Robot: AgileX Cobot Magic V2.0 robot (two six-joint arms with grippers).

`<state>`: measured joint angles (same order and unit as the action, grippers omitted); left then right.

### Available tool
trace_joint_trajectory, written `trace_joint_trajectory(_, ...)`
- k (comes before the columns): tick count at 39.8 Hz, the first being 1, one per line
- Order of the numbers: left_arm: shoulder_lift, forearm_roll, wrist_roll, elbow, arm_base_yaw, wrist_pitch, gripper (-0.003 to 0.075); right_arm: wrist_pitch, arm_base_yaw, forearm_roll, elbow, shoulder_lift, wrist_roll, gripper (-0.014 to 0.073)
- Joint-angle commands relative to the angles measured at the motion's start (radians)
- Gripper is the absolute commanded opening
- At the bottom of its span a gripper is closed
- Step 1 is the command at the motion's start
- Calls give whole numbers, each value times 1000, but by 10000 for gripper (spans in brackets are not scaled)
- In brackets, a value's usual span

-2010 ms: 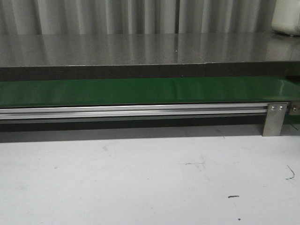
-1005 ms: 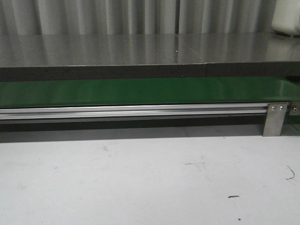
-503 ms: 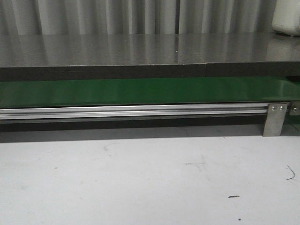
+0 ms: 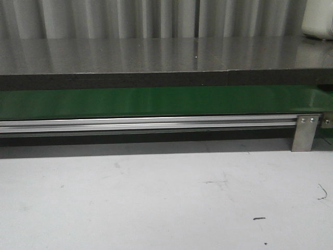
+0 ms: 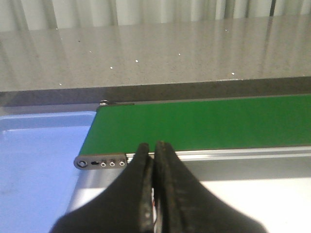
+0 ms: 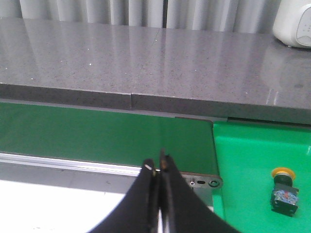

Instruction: Move button from left to right

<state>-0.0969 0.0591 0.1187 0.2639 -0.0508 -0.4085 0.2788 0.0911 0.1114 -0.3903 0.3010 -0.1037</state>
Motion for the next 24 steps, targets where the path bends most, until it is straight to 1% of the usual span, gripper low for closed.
trace_joint_trajectory(1,15,3,-34,-13,43,91,-21,-85,0,5,-25,6,-13,-70)
trace_joint_trajectory(3,39,3,-34,-43,66,109,-21,-85,0,5,-25,6,-13,-70)
trace_joint_trajectory(7,100,8,-34,-112,75,149,-21,-85,0,5,-25,6,-13,-70)
trace_joint_trajectory(12,121,24,-54,-214,44,220,-21,-85,0,5,-24,6,-13,-70)
trace_joint_trajectory(17,121,24,-58,-305,38,313,-21,-85,0,5,-24,6,-13,-70)
trace_joint_trajectory(19,121,24,-58,-300,38,272,-21,-85,0,5,-24,6,-13,-70)
trace_joint_trajectory(24,121,29,-58,-301,38,281,-21,-85,0,5,-24,6,-13,-70)
